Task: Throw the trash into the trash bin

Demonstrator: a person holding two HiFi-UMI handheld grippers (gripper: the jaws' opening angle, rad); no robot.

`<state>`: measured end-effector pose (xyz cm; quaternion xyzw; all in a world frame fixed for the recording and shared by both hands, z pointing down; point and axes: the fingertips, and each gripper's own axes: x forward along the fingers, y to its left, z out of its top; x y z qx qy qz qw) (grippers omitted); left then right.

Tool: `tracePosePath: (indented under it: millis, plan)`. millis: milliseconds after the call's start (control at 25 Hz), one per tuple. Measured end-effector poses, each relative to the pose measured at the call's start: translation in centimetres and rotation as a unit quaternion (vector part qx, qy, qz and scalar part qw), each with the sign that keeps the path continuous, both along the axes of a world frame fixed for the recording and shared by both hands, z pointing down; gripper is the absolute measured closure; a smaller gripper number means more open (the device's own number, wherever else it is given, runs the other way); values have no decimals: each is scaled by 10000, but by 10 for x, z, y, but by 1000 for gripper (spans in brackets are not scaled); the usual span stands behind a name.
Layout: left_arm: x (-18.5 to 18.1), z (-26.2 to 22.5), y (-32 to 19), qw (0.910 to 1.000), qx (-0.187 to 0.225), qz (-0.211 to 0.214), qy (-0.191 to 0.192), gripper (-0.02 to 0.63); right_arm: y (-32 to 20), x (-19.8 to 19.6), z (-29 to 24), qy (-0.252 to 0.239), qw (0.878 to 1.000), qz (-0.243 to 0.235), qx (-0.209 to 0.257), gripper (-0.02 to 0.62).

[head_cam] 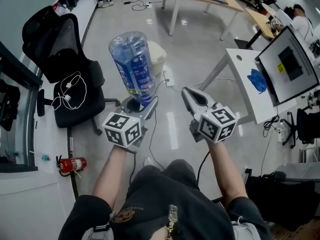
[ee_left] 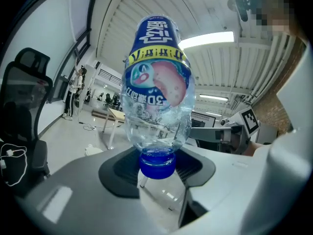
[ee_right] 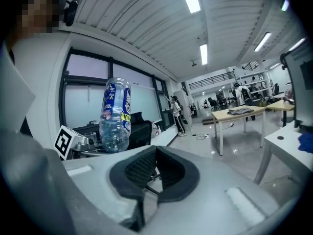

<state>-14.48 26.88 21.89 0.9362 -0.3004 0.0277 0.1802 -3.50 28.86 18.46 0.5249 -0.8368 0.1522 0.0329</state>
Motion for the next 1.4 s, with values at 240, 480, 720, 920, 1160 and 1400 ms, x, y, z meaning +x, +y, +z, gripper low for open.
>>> tracePosePath:
  millis: [240, 480, 720, 920, 1160, 1400]
  plan:
    - [29, 16, -53, 9999, -117, 71, -69, 403, -53, 28, 13, -72, 9999, 59, -51, 592]
    - [80, 25, -113, 9997, -213, -126, -53, 403, -122, 83, 23, -209, 9997, -113, 6, 592]
    - [140, 27, -169, 9983, -341, -475, -52, 403, -189, 145, 30, -230, 9982, -548, -93, 592]
    - [170, 31, -208, 9964, -406, -724, -169, 403, -239, 173, 40, -234, 9959, -848, -202, 592]
    - [181, 51, -257, 9934, -553, -989, -179, 403, -293, 180, 66, -149, 9927, -1124, -402, 592]
    - [177, 93, -321, 9900, -793, -1163, 2, 403, -361, 174, 103, 125, 9895, -1281, -665, 592]
